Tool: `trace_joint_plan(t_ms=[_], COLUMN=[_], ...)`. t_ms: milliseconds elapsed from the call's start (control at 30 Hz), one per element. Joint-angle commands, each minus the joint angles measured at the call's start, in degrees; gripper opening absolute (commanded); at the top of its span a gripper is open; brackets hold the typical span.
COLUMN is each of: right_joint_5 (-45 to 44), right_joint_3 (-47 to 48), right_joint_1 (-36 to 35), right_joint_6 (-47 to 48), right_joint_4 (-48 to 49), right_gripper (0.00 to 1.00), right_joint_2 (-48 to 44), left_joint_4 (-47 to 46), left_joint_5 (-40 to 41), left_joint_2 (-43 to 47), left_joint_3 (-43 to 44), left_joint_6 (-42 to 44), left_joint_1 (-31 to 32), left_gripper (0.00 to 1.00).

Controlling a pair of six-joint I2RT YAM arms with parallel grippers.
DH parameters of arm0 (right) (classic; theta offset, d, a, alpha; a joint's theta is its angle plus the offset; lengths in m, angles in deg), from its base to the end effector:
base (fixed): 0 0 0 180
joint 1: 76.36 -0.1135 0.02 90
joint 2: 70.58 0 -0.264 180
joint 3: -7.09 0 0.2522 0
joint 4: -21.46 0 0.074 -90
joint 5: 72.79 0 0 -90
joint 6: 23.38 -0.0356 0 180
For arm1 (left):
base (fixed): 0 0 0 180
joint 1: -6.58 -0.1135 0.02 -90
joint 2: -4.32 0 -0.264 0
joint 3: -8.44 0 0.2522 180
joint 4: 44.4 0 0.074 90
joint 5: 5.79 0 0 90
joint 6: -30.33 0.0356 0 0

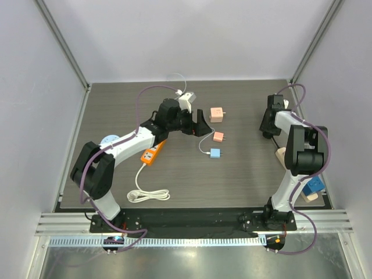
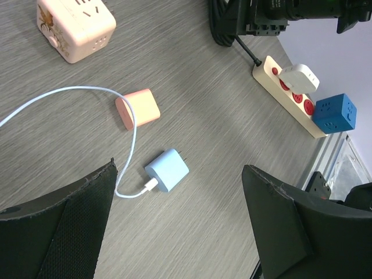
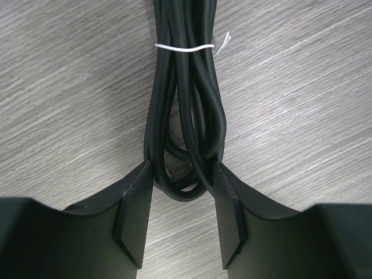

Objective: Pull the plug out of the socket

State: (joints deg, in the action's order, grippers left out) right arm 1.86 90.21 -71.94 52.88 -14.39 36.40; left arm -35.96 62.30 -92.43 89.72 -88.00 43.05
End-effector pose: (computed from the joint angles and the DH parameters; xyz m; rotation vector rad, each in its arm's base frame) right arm 0.3805 -0.0389 0.1704 0.5001 2.5327 -0.2898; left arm 0.3073 -0.2437 0.2650 0.4157 2.0906 -1.0828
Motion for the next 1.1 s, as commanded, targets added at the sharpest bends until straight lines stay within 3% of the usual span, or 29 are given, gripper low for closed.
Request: trace_joint_plan(t_ms=[0, 100, 267, 333, 567, 700, 833, 933, 1033, 1067], right_joint_5=[13.3, 13.5, 12.7, 13.1, 11.8, 9.7, 8.9, 8.8, 11.5, 12.4], right_joint_3=[-1.0, 0.5, 6.8, 9.4, 26.1, 38.3, 51.3, 53.2, 53.2, 53.1], right_joint_1=[-2.4, -4.4, -8.3, -8.8, -8.9, -8.4, -7.2, -6.3, -6.1, -6.1], right_joint_6=[-5.1, -7.1, -12.3, -14.0, -19.0, -18.3, -15.5, -13.1, -10.3, -9.8], right_joint_4=[3.7, 4.1, 4.2, 4.2, 3.5, -2.2, -8.7, -11.3, -12.6, -13.2], right_gripper=[0.32, 0.24, 0.19, 0.11, 0.09, 0.10, 0.21, 0.29, 0.49, 0.60], right_joint_2=[1.0, 2.0, 4.6, 7.0, 16.8, 24.4, 31.5, 31.2, 28.7, 27.9], left_joint_4=[-2.7, -2.9, -3.2, -3.2, -3.1, -3.0, -3.5, -3.6, -3.6, -3.7], left_joint_5=[0.4, -0.1, -0.1, -0.2, -0.9, -1.5, -2.8, -3.0, -3.2, -3.2], left_joint_2=[-0.1, 0.2, -0.2, -0.5, -1.1, -1.2, -1.2, -1.2, -1.2, -1.0], left_joint_3=[0.5, 0.3, 0.2, 0.3, 0.3, 0.1, 0.0, -0.2, -0.3, -0.4], left_joint_6=[1.5, 1.4, 1.5, 1.6, 2.4, 2.7, 2.4, 2.3, 2.6, 2.6], left_joint_1=[-0.3, -0.3, -0.6, -1.0, -2.4, -3.2, -3.9, -3.9, -3.9, -3.9], left_gripper=[0.89, 0.88, 0.88, 0.88, 0.87, 0.86, 0.86, 0.86, 0.85, 0.85])
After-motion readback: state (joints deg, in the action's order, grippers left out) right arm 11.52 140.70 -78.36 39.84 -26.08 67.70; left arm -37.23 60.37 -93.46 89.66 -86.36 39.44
